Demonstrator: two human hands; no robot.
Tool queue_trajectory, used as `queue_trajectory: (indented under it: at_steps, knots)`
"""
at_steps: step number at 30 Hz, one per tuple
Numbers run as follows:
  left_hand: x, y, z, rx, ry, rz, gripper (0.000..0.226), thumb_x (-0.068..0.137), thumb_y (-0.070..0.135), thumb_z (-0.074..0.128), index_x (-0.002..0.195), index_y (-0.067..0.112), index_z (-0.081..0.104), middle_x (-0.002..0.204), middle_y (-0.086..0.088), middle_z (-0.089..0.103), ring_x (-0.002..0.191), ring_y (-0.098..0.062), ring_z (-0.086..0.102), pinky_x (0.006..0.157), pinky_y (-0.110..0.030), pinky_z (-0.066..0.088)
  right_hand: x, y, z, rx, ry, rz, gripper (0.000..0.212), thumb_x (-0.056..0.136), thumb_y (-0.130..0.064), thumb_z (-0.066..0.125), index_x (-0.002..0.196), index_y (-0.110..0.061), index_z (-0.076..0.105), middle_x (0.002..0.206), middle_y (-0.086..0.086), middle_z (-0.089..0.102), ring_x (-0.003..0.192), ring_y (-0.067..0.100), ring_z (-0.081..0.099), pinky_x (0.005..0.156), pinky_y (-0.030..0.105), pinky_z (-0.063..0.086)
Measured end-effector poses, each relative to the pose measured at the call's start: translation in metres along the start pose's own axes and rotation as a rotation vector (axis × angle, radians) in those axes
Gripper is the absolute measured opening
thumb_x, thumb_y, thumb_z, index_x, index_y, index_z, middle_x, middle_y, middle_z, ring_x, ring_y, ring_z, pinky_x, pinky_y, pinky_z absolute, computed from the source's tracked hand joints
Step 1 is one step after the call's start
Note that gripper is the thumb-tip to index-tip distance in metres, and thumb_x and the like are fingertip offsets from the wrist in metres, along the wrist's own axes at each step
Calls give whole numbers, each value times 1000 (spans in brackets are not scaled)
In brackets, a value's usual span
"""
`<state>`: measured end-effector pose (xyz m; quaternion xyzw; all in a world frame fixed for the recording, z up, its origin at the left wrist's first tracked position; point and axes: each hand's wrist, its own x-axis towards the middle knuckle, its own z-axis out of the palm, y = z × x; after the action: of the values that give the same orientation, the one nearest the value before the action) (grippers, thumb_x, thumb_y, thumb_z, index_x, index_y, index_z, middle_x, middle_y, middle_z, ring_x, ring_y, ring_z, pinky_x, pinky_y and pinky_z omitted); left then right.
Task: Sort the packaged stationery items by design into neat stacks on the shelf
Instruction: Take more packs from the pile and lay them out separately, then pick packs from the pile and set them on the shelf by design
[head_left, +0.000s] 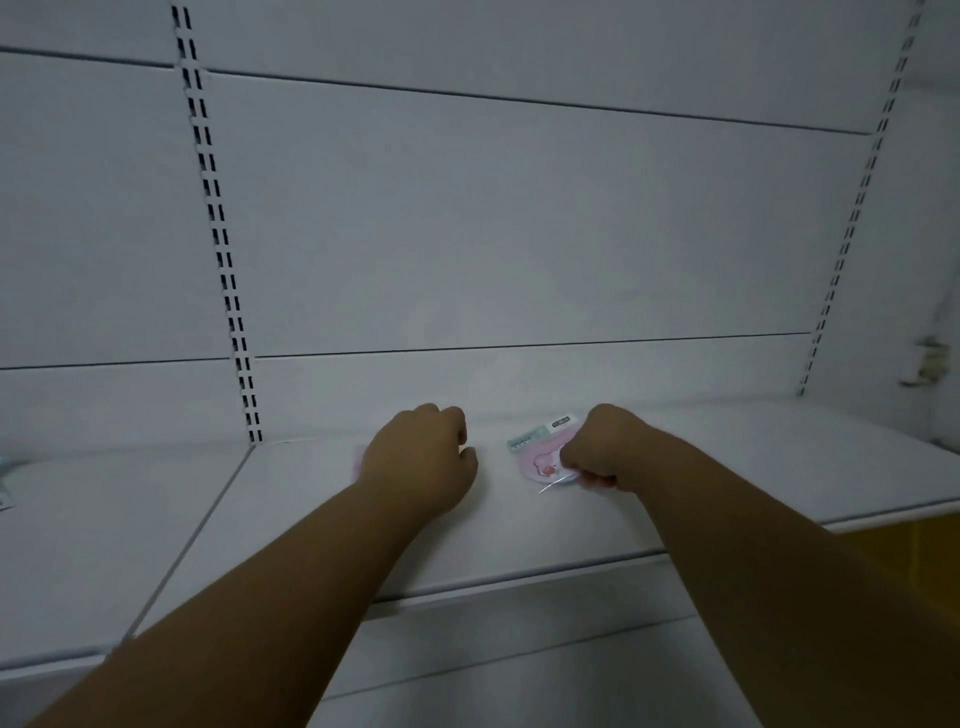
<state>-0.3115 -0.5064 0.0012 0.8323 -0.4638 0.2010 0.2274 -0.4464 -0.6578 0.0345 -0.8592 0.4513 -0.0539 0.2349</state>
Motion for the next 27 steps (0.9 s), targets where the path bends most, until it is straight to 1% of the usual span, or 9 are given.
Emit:
queue_trajectory:
  at_steps: [2,5,6,9,11,13,17,23,27]
  knots:
    - [-2,6,1,19,0,5,24,88,38,52,103,22,62,99,-1,61,92,-23,56,75,-32,45,-1,2,-4,-170,62,-54,23,84,-17,60,63,-7,55,80,13,65,60,21,53,54,25,42]
    - [-5,10,-2,37,6,-11,24,88,38,52,104,23,61,99,0,61,92,-22,55,77,-33,47,-2,5,-8,-348,175,-132,15,81,-24,65,86,-11,58,99,8,66,84,23,61,74,30,50]
    - [-7,10,-4,38,12,-23,24,88,39,51,104,23,60,98,1,60,91,-21,55,78,-34,48,-3,4,-8,-362,217,-155,15,80,-23,65,86,-14,55,101,7,66,87,24,62,74,30,49]
    - [-15,3,-13,51,30,-47,25,88,39,52,105,23,61,98,1,61,89,-20,55,78,-35,50,-11,-16,-2,-342,337,-288,24,76,-23,66,88,-16,45,95,6,60,78,23,55,65,29,42]
    - [-25,-8,-22,75,36,-50,26,88,40,53,106,23,62,98,0,62,88,-20,56,77,-34,50,-24,-43,6,-311,444,-450,29,81,-28,62,99,-15,45,100,9,56,84,26,55,65,32,40]
    - [-39,-28,-35,89,52,-73,26,87,41,54,104,24,63,95,1,63,84,-17,55,74,-32,51,-43,-77,15,-291,545,-624,35,84,-33,60,109,-14,44,103,10,54,89,28,54,67,35,42]
    - [-75,-97,-78,137,94,-158,27,85,45,56,103,26,62,95,4,63,84,-16,55,75,-32,51,-85,-160,43,-218,689,-845,38,85,-36,57,114,-14,45,102,10,53,82,24,44,67,34,38]
    - [-158,-238,-166,259,131,-297,29,85,47,57,105,27,61,100,3,63,87,-15,56,75,-30,50,-155,-312,122,-144,690,-1051,41,86,-40,55,118,-15,45,104,9,55,89,26,52,74,39,44]
    - [-213,-321,-224,334,122,-389,27,85,42,56,104,24,61,102,-1,63,91,-20,57,75,-32,47,-199,-408,172,-84,626,-1140,43,86,-42,54,119,-16,46,107,10,54,91,27,53,75,40,46]
